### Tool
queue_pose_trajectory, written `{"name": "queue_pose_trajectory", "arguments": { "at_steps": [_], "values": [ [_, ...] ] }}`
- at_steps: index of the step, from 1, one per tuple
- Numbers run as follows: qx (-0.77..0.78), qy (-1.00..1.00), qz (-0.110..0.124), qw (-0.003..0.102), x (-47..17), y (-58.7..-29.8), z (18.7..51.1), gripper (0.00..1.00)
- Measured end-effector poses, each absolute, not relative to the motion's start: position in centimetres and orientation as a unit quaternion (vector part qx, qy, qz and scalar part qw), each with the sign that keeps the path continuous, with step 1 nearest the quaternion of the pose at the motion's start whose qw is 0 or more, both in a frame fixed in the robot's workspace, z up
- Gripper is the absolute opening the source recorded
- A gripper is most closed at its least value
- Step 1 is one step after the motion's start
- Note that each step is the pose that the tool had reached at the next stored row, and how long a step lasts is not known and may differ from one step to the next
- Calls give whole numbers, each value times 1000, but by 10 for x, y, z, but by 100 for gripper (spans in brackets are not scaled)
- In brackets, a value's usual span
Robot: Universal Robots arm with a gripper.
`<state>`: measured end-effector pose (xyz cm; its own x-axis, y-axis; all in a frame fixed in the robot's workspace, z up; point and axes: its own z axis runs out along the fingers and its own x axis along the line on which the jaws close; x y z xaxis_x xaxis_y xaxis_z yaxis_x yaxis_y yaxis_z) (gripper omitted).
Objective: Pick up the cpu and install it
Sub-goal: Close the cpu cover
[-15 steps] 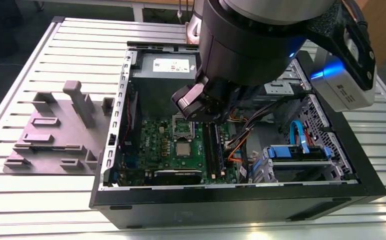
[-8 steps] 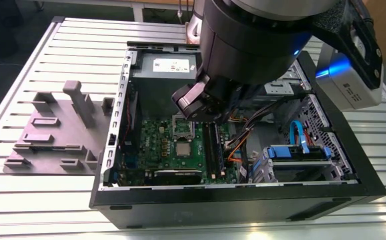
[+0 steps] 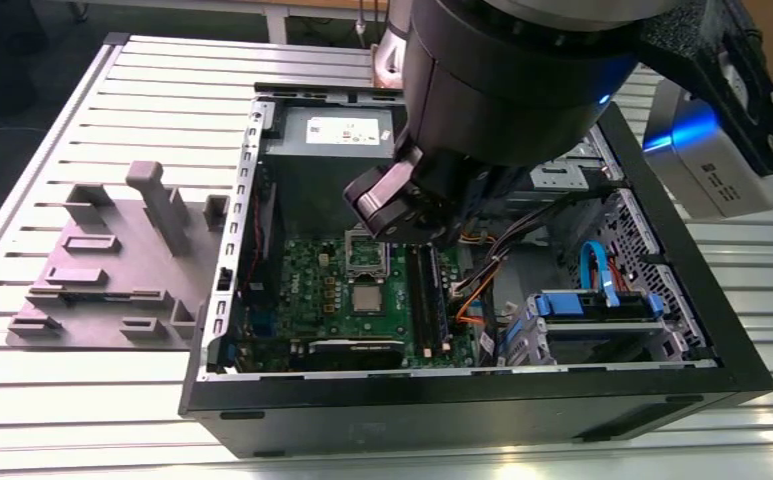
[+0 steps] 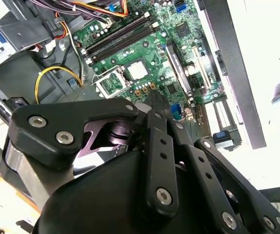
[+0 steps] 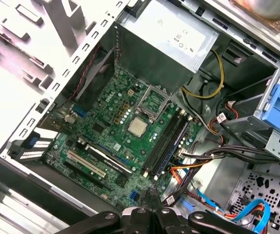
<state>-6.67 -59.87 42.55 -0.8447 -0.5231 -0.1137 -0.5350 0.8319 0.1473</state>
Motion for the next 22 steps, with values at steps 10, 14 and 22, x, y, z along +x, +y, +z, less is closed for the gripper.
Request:
{"name": "queue_pose_trajectory", "arguments": {
  "at_steps": [10, 14, 22],
  "values": [
    [-277, 956, 87, 34, -67, -600, 428, 10],
    [-276, 957, 87, 34, -67, -591, 422, 10],
    [-276, 957, 87, 34, -67, -557, 409, 10]
  ]
}}
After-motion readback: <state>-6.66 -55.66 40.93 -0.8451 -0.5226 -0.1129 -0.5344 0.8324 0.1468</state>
